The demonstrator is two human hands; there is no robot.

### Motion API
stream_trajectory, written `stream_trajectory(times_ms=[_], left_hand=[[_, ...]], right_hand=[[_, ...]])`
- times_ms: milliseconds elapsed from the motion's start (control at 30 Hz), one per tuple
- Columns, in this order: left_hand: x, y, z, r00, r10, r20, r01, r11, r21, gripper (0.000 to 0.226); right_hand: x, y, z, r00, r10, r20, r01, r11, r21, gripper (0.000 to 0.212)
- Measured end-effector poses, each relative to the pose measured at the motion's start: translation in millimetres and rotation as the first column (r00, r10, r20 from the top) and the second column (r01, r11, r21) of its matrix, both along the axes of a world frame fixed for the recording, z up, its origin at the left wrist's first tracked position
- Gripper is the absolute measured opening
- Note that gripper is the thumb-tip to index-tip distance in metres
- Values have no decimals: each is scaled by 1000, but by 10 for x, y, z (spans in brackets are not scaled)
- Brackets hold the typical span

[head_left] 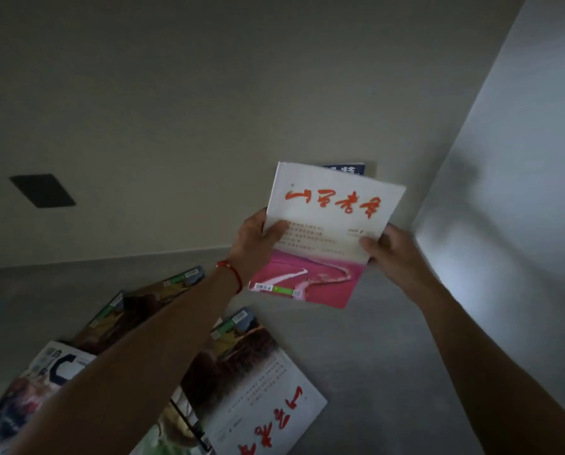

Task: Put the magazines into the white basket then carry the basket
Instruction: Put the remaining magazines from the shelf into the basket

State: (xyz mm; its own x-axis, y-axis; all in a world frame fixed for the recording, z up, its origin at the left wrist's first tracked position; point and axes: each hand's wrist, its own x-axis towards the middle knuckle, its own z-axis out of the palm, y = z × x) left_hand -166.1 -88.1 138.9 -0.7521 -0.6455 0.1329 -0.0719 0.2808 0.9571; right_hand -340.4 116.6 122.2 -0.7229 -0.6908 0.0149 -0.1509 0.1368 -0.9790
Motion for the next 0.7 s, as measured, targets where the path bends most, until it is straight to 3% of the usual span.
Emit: stream_trajectory(times_ms=[100,167,233,267,467,600,700], left_hand=[[-245,-107,133,1000,-23,-21,24,998,62,26],[-421,-222,202,993,60,101,-47,990,-132,27],[-565,-351,206,955,230,189,-140,908,-396,24],[-625,-396,186,939,284,194,-178,884,-433,24],[-935,-548,-180,876,394,277,-343,914,-217,22],[-1125,-644,-507,838,446,315,-462,887,-29,20],[-1229,-698,-691,820,457,344,-493,870,20,25]], right_hand=[[-394,-216,236,919,-134,-372,188,975,115,24],[-659,-349,327,848,-171,-502,246,965,87,25],[-892,-482,334,820,-191,-540,253,967,41,24],[-978,-546,311,811,-187,-554,250,968,39,24],[-1278,-857,-56,840,-107,-531,192,975,108,22],[-1398,-957,-346,869,-73,-489,176,970,168,23],[-1438,-998,-549,898,-42,-438,156,961,228,27]])
